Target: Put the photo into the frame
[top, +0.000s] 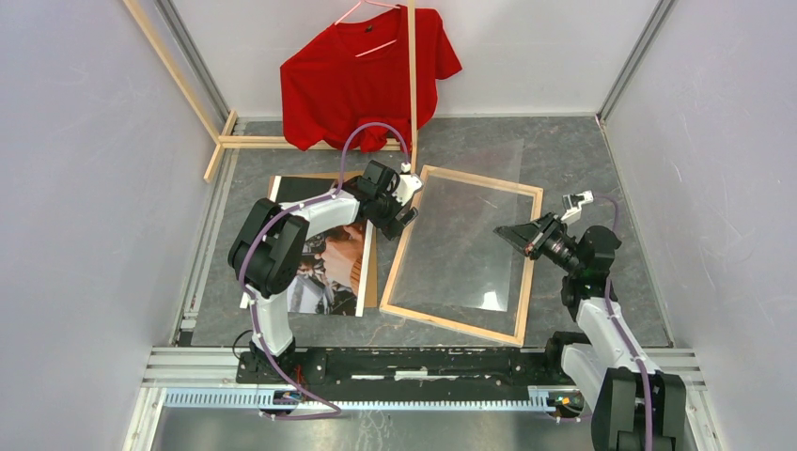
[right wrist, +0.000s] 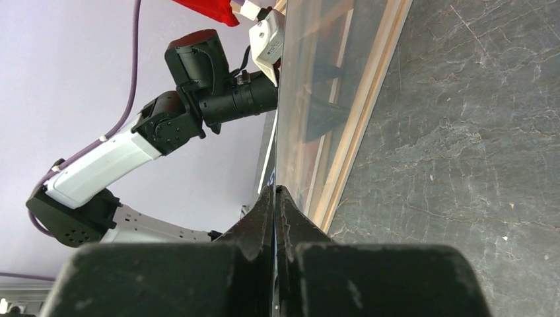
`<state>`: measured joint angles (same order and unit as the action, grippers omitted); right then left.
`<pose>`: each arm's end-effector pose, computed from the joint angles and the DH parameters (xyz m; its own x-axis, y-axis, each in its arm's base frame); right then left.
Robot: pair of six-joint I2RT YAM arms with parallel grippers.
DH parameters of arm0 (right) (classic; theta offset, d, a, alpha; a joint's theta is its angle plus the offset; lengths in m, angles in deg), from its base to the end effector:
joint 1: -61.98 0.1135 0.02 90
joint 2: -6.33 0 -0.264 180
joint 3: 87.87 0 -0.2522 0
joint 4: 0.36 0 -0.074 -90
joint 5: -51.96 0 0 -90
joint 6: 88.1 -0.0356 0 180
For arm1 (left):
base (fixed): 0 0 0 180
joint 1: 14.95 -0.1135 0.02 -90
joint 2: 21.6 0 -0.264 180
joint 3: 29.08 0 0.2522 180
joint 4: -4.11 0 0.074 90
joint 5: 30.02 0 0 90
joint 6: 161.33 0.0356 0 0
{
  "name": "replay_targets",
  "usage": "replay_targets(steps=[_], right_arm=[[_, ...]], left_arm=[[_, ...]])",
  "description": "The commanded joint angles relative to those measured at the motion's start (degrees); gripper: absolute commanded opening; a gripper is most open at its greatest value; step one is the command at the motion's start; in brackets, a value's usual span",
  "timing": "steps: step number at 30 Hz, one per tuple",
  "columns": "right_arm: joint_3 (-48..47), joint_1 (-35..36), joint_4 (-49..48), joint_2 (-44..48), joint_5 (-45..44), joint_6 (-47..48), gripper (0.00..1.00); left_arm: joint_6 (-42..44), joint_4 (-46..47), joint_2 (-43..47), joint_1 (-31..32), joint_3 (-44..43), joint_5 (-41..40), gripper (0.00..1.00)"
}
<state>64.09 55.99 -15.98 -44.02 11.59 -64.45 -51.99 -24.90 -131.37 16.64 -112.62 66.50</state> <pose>0.1831 0.0081 0.2097 -0.6739 0.6673 -0.3171 -0.1686 0.2790 0.9454 0.3368 -0.2119 0.1606 -0.4697 0.6751 -0.5689 0.7749 0.6240 0.1008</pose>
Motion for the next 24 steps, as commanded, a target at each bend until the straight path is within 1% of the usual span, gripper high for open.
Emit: replay_targets(steps=[1, 5, 7, 12, 15, 16, 18, 19, 21, 24], right_arm=[[-3.1, 0.5, 1.3, -0.7, 2.0, 3.8, 0.0], [-3.7, 0.5, 3.2, -1.2, 2.0, 5.6, 0.0], [-4.7, 0.5, 6.1, -1.5, 2.1, 8.2, 0.0], [-8.3, 0.5, 17.9, -1.6, 0.7, 17.3, 0.0], [-10.2, 0.4, 25.0, -1.1, -1.6, 22.6, 0.0], [-10.6, 0.4, 26.7, -0.9, -2.6, 23.7, 0.01], [-11.8, 0.3, 31.9, -0.6, -4.6, 26.4, 0.07], [-12.1, 0.3, 33.2, -0.6, -5.0, 27.3, 0.08], [-12.2, 0.3, 34.5, -0.2, -5.9, 27.7, 0.12], [-12.0, 0.3, 35.5, 0.1, -6.6, 28.1, 0.14]], left_arm=[[0.5, -2.5, 0.3, 0.0, 0.5, 0.5, 0.97], [0.5, -2.4, 0.4, 0.0, 0.7, 0.5, 0.97], [0.6, -2.4, 0.5, 0.0, 0.8, 0.4, 0.97], [0.7, -2.4, 0.6, 0.0, 1.0, 0.4, 0.97], [0.7, -2.2, 0.6, 0.0, 1.0, 0.4, 0.97], [0.7, -2.3, 0.6, -0.1, 1.0, 0.4, 0.97], [0.7, -2.3, 0.6, 0.0, 1.0, 0.5, 0.97], [0.7, -2.2, 0.6, 0.0, 0.9, 0.7, 0.97], [0.7, -2.3, 0.8, 0.0, 1.0, 1.0, 0.97], [0.6, -2.4, 0.8, 0.0, 1.0, 0.9, 0.97]])
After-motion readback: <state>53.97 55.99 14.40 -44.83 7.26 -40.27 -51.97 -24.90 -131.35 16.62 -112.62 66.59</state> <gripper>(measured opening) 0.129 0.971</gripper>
